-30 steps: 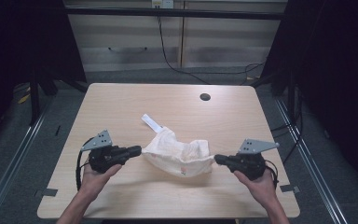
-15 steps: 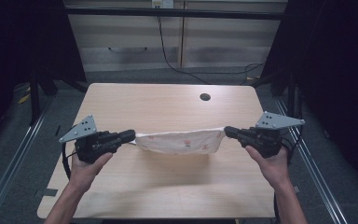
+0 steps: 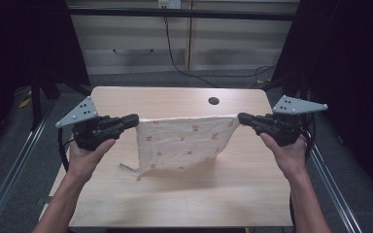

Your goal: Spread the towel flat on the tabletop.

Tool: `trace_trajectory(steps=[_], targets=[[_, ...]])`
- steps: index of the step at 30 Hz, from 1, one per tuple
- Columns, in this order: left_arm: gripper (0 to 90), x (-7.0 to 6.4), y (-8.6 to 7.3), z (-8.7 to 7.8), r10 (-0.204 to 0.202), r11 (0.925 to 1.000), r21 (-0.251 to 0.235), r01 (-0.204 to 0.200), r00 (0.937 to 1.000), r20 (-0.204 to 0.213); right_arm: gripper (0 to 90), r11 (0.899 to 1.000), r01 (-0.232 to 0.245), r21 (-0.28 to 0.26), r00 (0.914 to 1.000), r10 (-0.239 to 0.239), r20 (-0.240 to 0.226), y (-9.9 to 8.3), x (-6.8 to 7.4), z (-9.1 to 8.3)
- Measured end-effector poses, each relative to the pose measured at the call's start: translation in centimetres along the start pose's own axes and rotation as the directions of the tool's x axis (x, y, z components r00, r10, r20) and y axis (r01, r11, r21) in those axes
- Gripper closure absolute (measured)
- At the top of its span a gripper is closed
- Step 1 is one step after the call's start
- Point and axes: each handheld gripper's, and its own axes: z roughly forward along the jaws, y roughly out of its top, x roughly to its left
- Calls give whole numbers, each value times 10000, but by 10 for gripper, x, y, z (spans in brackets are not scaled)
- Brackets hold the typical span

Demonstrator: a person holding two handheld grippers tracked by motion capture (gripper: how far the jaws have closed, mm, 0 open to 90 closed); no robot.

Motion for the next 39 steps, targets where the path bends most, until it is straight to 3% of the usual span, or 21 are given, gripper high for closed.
trace_trajectory(steps=[3, 12, 15, 18, 21, 25, 31, 32, 36, 39], targets=[[866, -1, 1, -4, 18, 10000, 45, -18, 10000, 43, 900, 10000, 25, -73, 10000, -25, -33, 4, 1, -2], [866, -27, 9, -21, 451, 9990, -1, -451, 9989, 160, 900, 9990, 343, -287, 9993, -347, -129, 9, 20, -22], [866, -27, 11, -25, 408, 9991, 137, -408, 9992, 26, 900, 9988, 319, -385, 9991, -329, -275, 11, 25, -30], [866, -23, 10, -19, 251, 9988, 414, -248, 9997, -51, 900, 9995, 262, -182, 9994, -266, -237, 12, 22, -26], [866, -13, 6, -8, 79, 9981, 614, -68, 9998, -182, 900, 10000, 41, 43, 9997, -39, -253, 8, 13, -12], [866, 13, -5, 11, -446, 9930, 1077, 488, 9981, -417, 900, 9984, -389, 418, 9988, 401, -265, -1, -6, 14], [865, 44, -27, 45, -933, 9785, 1769, 1060, 9925, -785, 900, 9912, -689, 1134, 9972, 716, -201, -17, -30, 59], [865, 49, -31, 50, -1158, 9737, 1881, 1288, 9902, -785, 900, 9895, -781, 1217, 9964, 816, -237, -21, -35, 67], [863, 64, -47, 70, -1308, 9601, 2364, 1496, 9870, -932, 900, 9761, -1185, 1819, 9920, 1242, -202, -40, -53, 97], [859, 77, -59, 82, -1586, 9515, 2483, 1815, 9813, -1094, 899, 9661, -1426, 2151, 9884, 1506, -209, -54, -64, 118]])
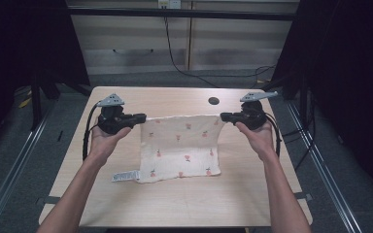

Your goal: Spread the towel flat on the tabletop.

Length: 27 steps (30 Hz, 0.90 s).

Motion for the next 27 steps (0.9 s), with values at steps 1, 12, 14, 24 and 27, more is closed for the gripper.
trace_trajectory(steps=[1, 12, 14, 24, 27], targets=[[856, 4, -2, 5, -120, 9999, 45, 121, 9999, -91, 898, 9999, -100, 29, 9999, 100, 21, -1, -2, 4], [554, 41, -12, 26, -1577, 9869, 153, 1604, 9810, -1126, 664, 9898, -1165, -814, 9898, 1225, 734, -10, -29, 37], [554, 39, -14, 25, -1431, 9889, 236, 1469, 9824, -1199, 617, 9893, -1157, -885, 9871, 1244, 1010, -11, -29, 36], [548, 35, -33, 26, -1438, 9879, 443, 1487, 9847, -984, 672, 9946, -1023, -182, 9919, 1034, 741, -21, -22, 35], [552, 28, -46, 24, -1509, 9872, 399, 1546, 9850, -836, 712, 9946, -1015, 219, 9940, 1005, 428, -36, -14, 40]])
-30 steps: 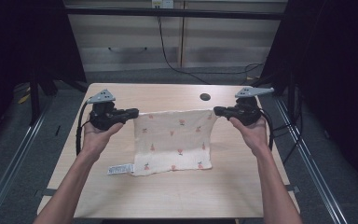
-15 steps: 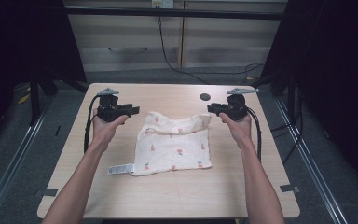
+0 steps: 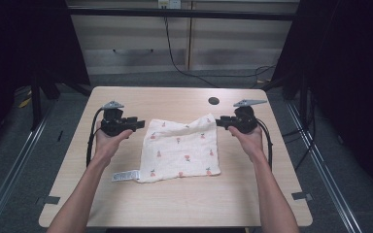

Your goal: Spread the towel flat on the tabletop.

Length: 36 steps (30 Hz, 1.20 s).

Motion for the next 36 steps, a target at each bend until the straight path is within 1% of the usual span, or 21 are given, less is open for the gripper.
trace_trajectory(steps=[2, 3, 4, 5, 8, 9, 10, 12, 14, 15, 16, 19, 22, 24, 27, 30, 31, 32, 33, 35, 36], targets=[[578, -5, -11, -2, 163, 9998, 105, -166, 9992, 364, 720, 9986, 326, 425, 9993, -319, -175, -13, 7, 6], [605, -8, -17, -2, 288, 9993, 202, -299, 9982, 528, 725, 9978, 345, 573, 9992, -333, -231, -19, 10, 8], [627, -12, -25, 0, 523, 9975, 440, -551, 9967, 619, 740, 9968, 348, 726, 9986, -318, -421, -25, 13, 11], [627, -13, -29, 1, 634, 9959, 600, -672, 9960, 623, 745, 9950, 390, 917, 9981, -344, -507, -32, 17, 14], [627, -17, -45, 7, 607, 9929, 962, -696, 9939, 926, 749, 9896, 504, 1346, 9968, -416, -675, -47, 24, 23], [630, -19, -49, 9, 721, 9900, 1139, -835, 9923, 1007, 749, 9879, 523, 1459, 9966, -423, -708, -51, 26, 25], [631, -20, -55, 12, 905, 9842, 1414, -1062, 9895, 1129, 748, 9866, 552, 1534, 9964, -445, -722, -54, 28, 25], [630, -22, -62, 17, 991, 9803, 1600, -1160, 9890, 1103, 741, 9849, 579, 1629, 9962, -463, -741, -61, 29, 26], [618, -23, -66, 19, 959, 9807, 1610, -1112, 9904, 998, 730, 9794, 685, 1901, 9962, -567, -668, -67, 32, 27], [610, -23, -66, 19, 959, 9807, 1610, -1112, 9904, 998, 730, 9794, 685, 1901, 9962, -567, -668, -67, 32, 27], [604, -23, -67, 20, 1058, 9783, 1675, -1218, 9892, 1012, 730, 9818, 750, 1744, 9953, -630, -731, -73, 37, 22], [595, -23, -68, 20, 1053, 9771, 1753, -1204, 9901, 931, 726, 9792, 870, 1835, 9948, -755, -686, -78, 42, 14], [595, -26, -72, 21, 1263, 9723, 1855, -1422, 9875, 947, 718, 9758, 1079, 1903, 9927, -954, -733, -84, 47, 6], [595, -28, -73, 21, 1328, 9722, 1806, -1491, 9862, 994, 713, 9729, 1179, 1989, 9921, -1069, -652, -87, 50, 1], [594, -32, -74, 21, 1555, 9670, 1856, -1744, 9815, 1119, 708, 9714, 1228, 2031, 9918, -1130, -590, -91, 52, -5], [586, -36, -77, 19, 1818, 9613, 1872, -2021, 9759, 1204, 704, 9691, 1221, 2144, 9924, -1164, -391, -93, 53, -9], [571, -38, -79, 17, 1989, 9567, 1910, -2198, 9723, 1228, 704, 9689, 1304, 2105, 9915, -1267, -311, -93, 52, -9], [570, -40, -80, 16, 2215, 9517, 1921, -2396, 9688, 1111, 704, 9694, 1282, 2096, 9917, -1267, -208, -93, 52, -9], [569, -43, -81, 15, 2311, 9499, 1912, -2472, 9675, 1026, 697, 9704, 1194, 2097, 9928, -1184, -172, -93, 51, -9], [554, -44, -82, 14, 2244, 9505, 1943, -2425, 9682, 1105, 683, 9724, 1110, 2051, 9938, -1086, -227, -93, 50, -9], [553, -44, -83, 12, 2157, 9528, 1916, -2355, 9692, 1190, 675, 9754, 1047, 1941, 9944, -999, -348, -93, 49, -8]])
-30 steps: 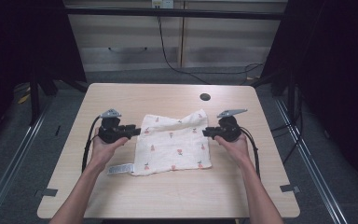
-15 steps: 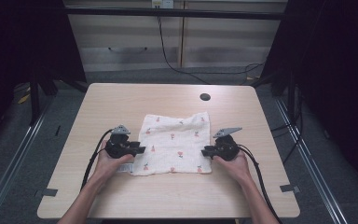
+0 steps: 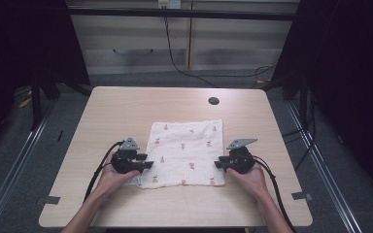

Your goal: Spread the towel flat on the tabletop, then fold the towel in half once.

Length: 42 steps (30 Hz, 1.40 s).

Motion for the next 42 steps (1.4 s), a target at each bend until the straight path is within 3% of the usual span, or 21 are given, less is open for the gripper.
trace_trajectory(steps=[3, 7, 10, 13, 19, 20, 21, 25, 27, 31, 35, 39, 42], targets=[[551, -3, -1, -2, 21, 10000, 58, -23, 9997, 257, 672, 9997, -253, 62, 9991, 255, -345, 0, 0, 0], [528, 0, -3, -6, -270, 9994, -197, 278, 9987, 428, 654, 9997, -234, 79, 9993, 236, -301, 1, 0, 0], [518, 3, -1, -15, -425, 9975, -558, 440, 9987, 280, 636, 9977, -454, -511, 9987, 441, -258, 3, -2, -6], [498, 9, 0, -29, -790, 9907, -1101, 798, 9968, 119, 624, 9915, -524, -1189, 9986, 507, -166, 6, -4, -17], [484, 21, 3, -47, -1352, 9760, -1737, 1311, 9907, -122, 597, 9836, -618, -1692, 9978, 651, 139, 7, -9, -31], [484, 21, 3, -47, -1352, 9760, -1737, 1311, 9907, -122, 597, 9836, -618, -1692, 9978, 651, 139, 7, -9, -31], [487, 20, 2, -54, -1418, 9710, -1982, 1339, 9896, -258, 593, 9776, -677, -1992, 9970, 735, 221, 7, -9, -38], [509, 17, -1, -64, -1222, 9707, -2123, 1125, 9920, -329, 590, 9675, -591, -2460, 9971, 692, 328, 7, -7, -50], [520, 19, -2, -66, -1317, 9679, -2190, 1236, 9910, -228, 585, 9684, -577, -2426, 9969, 688, 375, 7, -7, -51], [513, 23, -1, -59, -1327, 9720, -1982, 1261, 9910, -203, 551, 9696, -643, -2362, 9967, 739, 322, 8, -8, -46], [506, 25, 2, -50, -1429, 9751, -1736, 1380, 9896, -162, 531, 9795, -614, -1916, 9972, 686, 312, 10, -7, -33], [532, 17, 2, -43, -960, 9894, -1117, 930, 9952, -215, 569, 9889, -315, -1455, 9992, 350, 211, 13, -5, -22], [548, 7, 4, -40, -589, 9950, -818, 572, 9981, -190, 598, 9964, 287, -797, 9995, -277, 137, 14, 1, -15]])
